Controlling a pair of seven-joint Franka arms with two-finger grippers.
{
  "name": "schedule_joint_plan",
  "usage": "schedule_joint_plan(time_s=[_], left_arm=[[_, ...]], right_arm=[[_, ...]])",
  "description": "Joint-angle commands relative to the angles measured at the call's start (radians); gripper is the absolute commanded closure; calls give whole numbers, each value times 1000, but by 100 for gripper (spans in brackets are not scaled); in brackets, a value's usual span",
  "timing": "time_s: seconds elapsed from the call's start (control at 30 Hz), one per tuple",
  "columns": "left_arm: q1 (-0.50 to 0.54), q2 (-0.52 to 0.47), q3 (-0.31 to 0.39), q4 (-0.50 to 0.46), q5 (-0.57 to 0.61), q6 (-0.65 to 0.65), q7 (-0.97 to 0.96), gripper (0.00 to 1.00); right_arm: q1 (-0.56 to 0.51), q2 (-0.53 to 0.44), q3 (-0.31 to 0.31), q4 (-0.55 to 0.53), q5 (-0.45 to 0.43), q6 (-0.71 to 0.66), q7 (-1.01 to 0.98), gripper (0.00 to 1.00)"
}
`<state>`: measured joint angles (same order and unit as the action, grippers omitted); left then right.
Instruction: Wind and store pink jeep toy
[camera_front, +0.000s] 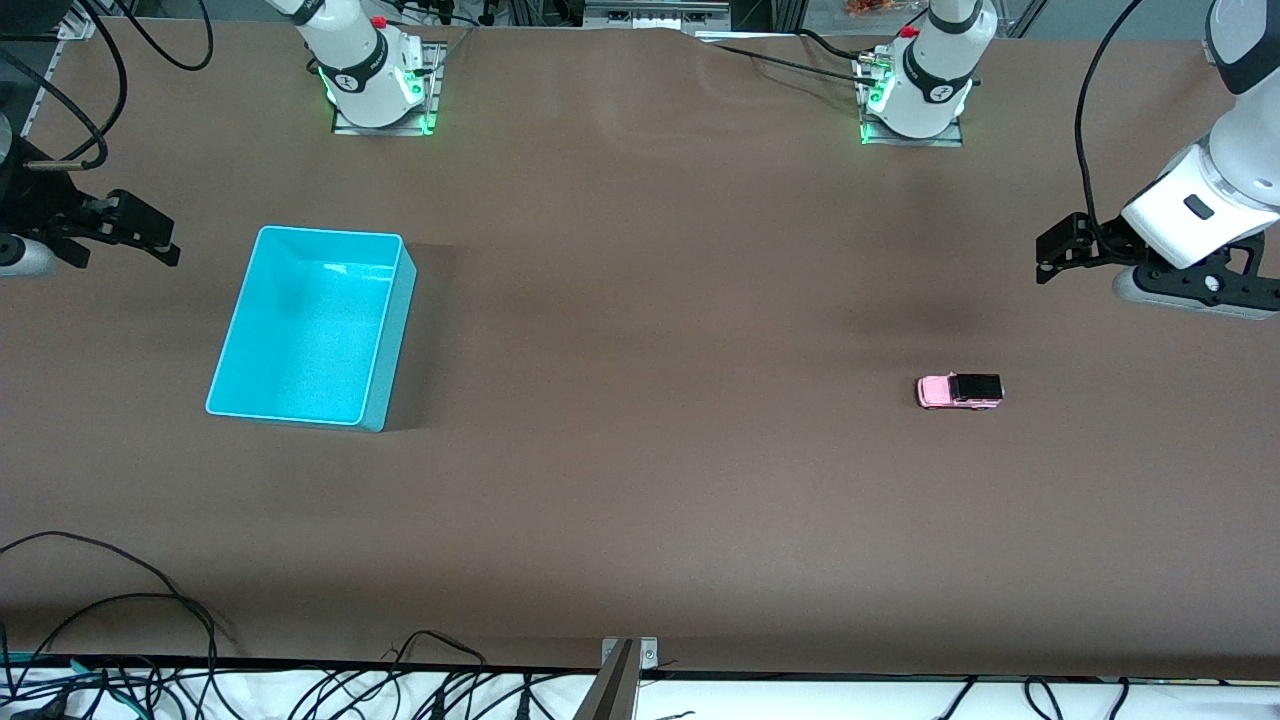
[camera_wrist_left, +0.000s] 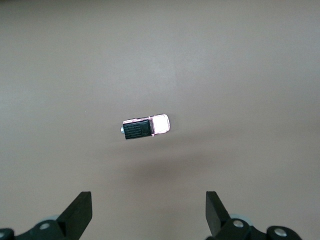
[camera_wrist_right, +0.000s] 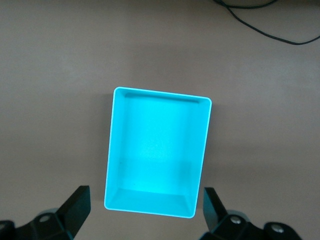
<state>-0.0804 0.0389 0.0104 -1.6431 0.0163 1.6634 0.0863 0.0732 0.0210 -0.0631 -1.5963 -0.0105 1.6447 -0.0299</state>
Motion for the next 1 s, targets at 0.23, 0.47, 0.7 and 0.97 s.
schedule_joint_plan(time_s=[0.23, 0.47, 0.7, 0.97], left_arm=[[11, -14, 0, -6, -24, -2, 10, 0], [21, -8, 2, -6, -22, -2, 23, 0], [21, -7, 2, -6, -24, -2, 23, 0], [16, -7, 0, -6, -24, -2, 23, 0]], right_arm=[[2, 4, -3, 12, -8, -6, -12, 0], [0, 4, -3, 12, -6, -6, -12, 0], [0, 4, -3, 12, -6, -6, -12, 0], [0, 4, -3, 12, -6, -6, -12, 0]])
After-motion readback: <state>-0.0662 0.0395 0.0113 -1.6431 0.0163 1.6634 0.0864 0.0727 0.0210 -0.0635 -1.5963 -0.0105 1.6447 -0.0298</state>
